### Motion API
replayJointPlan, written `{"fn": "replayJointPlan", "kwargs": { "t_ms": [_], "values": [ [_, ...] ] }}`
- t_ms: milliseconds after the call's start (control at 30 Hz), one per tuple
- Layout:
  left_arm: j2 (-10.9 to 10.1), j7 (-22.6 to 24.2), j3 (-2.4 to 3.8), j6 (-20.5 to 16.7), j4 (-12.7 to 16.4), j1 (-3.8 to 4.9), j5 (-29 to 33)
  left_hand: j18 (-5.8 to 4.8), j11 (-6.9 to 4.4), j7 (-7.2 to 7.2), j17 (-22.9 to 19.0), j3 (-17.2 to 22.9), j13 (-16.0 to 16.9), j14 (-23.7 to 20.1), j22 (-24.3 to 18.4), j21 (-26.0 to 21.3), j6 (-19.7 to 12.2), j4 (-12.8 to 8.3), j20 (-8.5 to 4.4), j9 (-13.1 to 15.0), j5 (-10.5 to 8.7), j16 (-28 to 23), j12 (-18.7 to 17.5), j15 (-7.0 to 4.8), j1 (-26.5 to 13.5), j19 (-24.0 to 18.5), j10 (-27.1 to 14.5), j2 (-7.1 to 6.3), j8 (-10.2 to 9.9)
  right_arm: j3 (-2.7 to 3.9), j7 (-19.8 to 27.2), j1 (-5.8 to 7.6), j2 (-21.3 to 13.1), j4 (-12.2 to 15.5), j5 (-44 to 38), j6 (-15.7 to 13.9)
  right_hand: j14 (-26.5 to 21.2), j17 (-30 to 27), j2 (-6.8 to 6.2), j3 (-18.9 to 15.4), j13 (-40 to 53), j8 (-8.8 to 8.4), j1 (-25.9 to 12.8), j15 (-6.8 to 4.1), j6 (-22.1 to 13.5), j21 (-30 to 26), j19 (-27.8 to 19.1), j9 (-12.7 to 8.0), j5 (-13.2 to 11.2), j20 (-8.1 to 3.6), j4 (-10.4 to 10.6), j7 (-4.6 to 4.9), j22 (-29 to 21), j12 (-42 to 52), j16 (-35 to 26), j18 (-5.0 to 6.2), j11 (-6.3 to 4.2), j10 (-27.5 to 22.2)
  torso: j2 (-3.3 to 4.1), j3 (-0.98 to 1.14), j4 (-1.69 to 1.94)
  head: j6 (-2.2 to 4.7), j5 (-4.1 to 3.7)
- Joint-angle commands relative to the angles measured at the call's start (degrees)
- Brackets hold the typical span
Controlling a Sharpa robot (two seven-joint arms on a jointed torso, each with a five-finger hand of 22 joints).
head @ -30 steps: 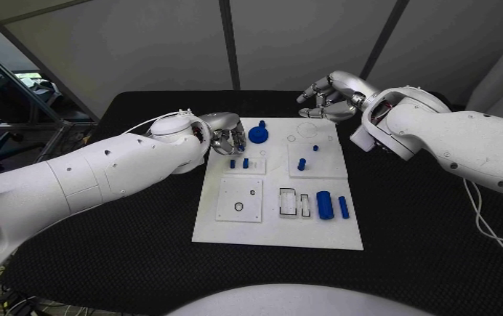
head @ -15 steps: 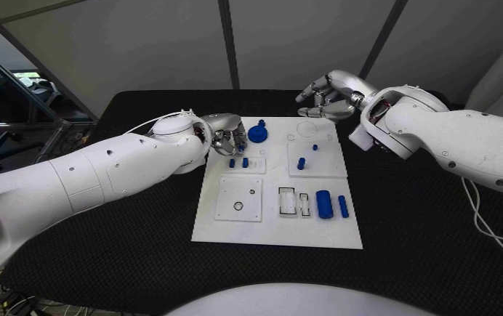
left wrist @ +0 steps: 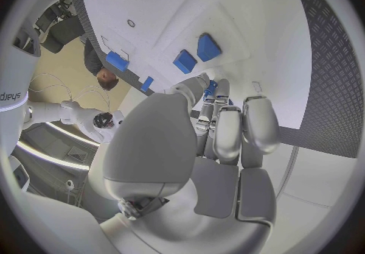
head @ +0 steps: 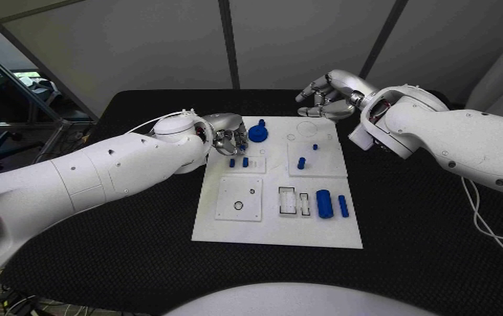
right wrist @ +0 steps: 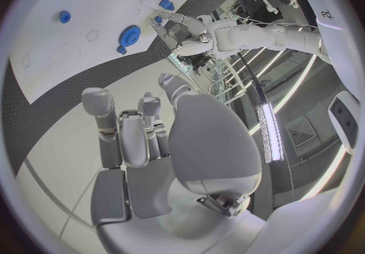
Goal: Assemble the parts on the task board
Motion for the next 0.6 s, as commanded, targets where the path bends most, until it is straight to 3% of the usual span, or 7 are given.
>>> {"fn": "replayJointPlan", "kwargs": {
  "t_ms": [33, 600],
  "values": [
    [0.1, -0.5, -0.02, 1.5, 0.0, 0.04, 0.1, -6.47, 0.22, 0.24, -0.2, -0.2, 0.0, 0.8, 2.1, -0.3, -0.6, -0.2, 0.35, -0.2, -0.22, 0.0, -0.5, -0.13, -0.7, 0.1, 0.1, 0.09, -0.6, 0.03, 0.4, 0.11, 0.0, 0.0, -0.1, 0.3, 2.1, 0.1, 0.38, 0.4, 0.0, 0.27, -0.4, -0.28, 0.1, -0.3, -0.2, -0.1, 0.2, -0.32, -0.1, -0.01, 0.0, -0.1, -0.1, 0.90, -0.02, -0.4, -0.05, 0.03, 0.02, 0.00, -0.06],
    [0.0, -1.1, -0.02, 1.7, -0.6, 0.04, 0.1, -6.41, 0.27, 0.33, -0.5, -0.3, 0.0, 0.6, 2.0, -0.6, -1.3, -0.3, 0.45, -0.5, -0.23, -0.1, -0.8, -0.04, -0.9, -0.1, 0.1, -0.06, -1.2, 0.03, 0.4, 0.11, -0.1, 0.0, -0.1, 0.2, 2.1, -0.1, 0.32, 0.5, -0.2, 0.34, -0.4, -0.27, 0.0, -0.5, -0.2, -0.1, 0.3, -0.33, -0.1, 0.02, -0.2, -0.2, -0.3, 0.93, 0.00, -0.6, -0.03, 0.00, 0.03, -0.03, -0.08]
  ]
}}
